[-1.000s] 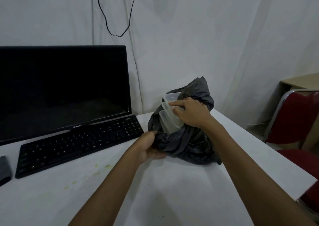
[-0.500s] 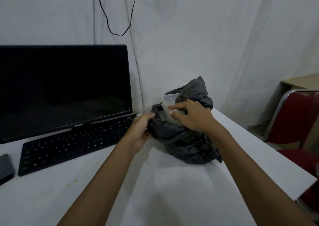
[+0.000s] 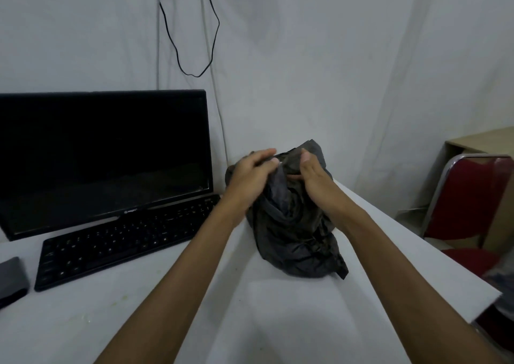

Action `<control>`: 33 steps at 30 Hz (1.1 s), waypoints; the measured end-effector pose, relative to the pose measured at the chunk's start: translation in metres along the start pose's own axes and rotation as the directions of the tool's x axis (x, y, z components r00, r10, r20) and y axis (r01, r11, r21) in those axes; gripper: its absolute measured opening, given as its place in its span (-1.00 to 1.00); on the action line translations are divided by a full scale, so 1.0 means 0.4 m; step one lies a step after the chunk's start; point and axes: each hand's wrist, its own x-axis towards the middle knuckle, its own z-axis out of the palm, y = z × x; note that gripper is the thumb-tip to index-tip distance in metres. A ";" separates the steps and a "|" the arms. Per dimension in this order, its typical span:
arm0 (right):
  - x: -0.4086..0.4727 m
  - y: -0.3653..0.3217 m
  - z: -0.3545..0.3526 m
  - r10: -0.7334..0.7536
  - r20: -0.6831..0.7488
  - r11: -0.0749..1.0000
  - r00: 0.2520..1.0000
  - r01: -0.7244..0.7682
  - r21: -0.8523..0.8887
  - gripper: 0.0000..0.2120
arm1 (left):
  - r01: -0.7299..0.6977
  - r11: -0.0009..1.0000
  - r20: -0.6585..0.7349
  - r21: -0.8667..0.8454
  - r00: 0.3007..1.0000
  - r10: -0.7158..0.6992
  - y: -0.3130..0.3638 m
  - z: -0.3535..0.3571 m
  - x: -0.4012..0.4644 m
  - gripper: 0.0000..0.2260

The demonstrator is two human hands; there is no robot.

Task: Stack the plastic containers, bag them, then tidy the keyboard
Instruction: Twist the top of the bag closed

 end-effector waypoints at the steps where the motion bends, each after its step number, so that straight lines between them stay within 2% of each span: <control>1: -0.014 -0.009 -0.007 0.006 -0.011 0.999 1.000 -0.005 0.048 -0.38 | -0.012 0.996 0.042 0.089 0.999 0.008 -0.008 0.020 -0.003 -0.67; 4: -0.043 -0.023 -0.033 0.019 -0.079 0.992 0.997 -0.008 0.128 -0.58 | -0.099 0.934 0.142 0.344 0.988 0.052 -0.041 0.059 -0.014 -0.52; 8: -0.041 0.000 -0.079 0.024 -0.257 0.982 0.966 0.025 0.185 -0.59 | -0.231 0.841 0.237 0.490 0.963 0.127 -0.052 0.063 -0.022 -0.42; 10: -0.032 0.028 -0.099 0.018 -0.390 0.992 0.921 0.031 0.121 -0.60 | -0.267 0.794 0.270 0.547 0.953 0.135 -0.050 0.057 -0.019 -0.41; 12: -0.021 0.060 -0.116 0.014 -0.490 1.000 0.872 -0.021 -0.008 -0.52 | -0.285 0.763 0.310 0.580 0.944 0.118 -0.051 0.044 -0.009 -0.44; 14: -0.006 0.082 -0.125 0.071 -0.458 0.997 0.886 -0.082 -0.004 -0.37 | -0.314 0.782 0.382 0.539 0.918 0.106 -0.049 0.026 0.003 -0.52; 16: 0.009 0.095 -0.127 0.196 -0.331 0.979 0.923 -0.167 0.114 -0.27 | -0.327 0.818 0.452 0.474 0.887 0.093 -0.043 0.009 0.018 -0.56; 18: 0.020 0.104 -0.130 0.258 -0.253 0.954 0.933 -0.204 0.220 -0.38 | -0.320 0.818 0.481 0.478 0.875 0.061 -0.034 -0.003 0.035 -0.54; 20: 0.024 0.102 -0.131 0.229 -0.301 0.949 0.926 -0.144 0.280 -0.71 | -0.330 0.784 0.481 0.526 0.875 0.046 -0.021 -0.007 0.048 -0.53; 21: 0.024 0.100 -0.133 0.200 -0.354 0.957 0.914 -0.105 0.269 -0.81 | -0.347 0.756 0.478 0.555 0.877 0.051 -0.013 -0.006 0.051 -0.50; 23: 0.023 0.094 -0.141 0.136 -0.447 0.974 0.884 -0.037 0.223 -0.87 | -0.396 0.665 0.464 0.633 0.882 0.084 0.005 0.001 0.054 -0.42; 25: 0.014 0.078 -0.149 0.084 -0.496 0.981 0.864 0.015 0.192 -0.90 | -0.414 0.522 0.411 0.746 0.902 0.129 0.019 0.014 0.054 -0.28; 27: 0.008 0.074 -0.158 0.054 -0.518 0.988 0.853 0.029 0.150 -0.91 | -0.333 0.403 0.275 0.853 0.941 0.196 0.020 0.019 0.056 -0.22; 28: 0.003 0.074 -0.164 0.040 -0.528 0.992 0.848 0.027 0.119 -0.92 | -0.275 0.379 0.194 0.884 0.952 0.238 0.018 0.021 0.056 -0.24; 30: -0.005 0.079 -0.173 0.025 -0.544 0.996 0.839 0.023 0.082 -0.94 | -0.247 0.425 0.123 0.871 0.947 0.298 0.007 0.023 0.056 -0.31; 32: -0.010 0.087 -0.178 0.035 -0.544 0.996 0.838 0.014 0.086 -0.94 | -0.273 0.586 0.184 0.763 0.961 0.209 0.000 0.028 0.046 -0.31; 33: -0.012 0.089 -0.176 0.044 -0.543 0.995 0.839 0.010 0.096 -0.93 | -0.267 0.636 0.232 0.724 0.963 0.139 -0.002 0.033 0.041 -0.27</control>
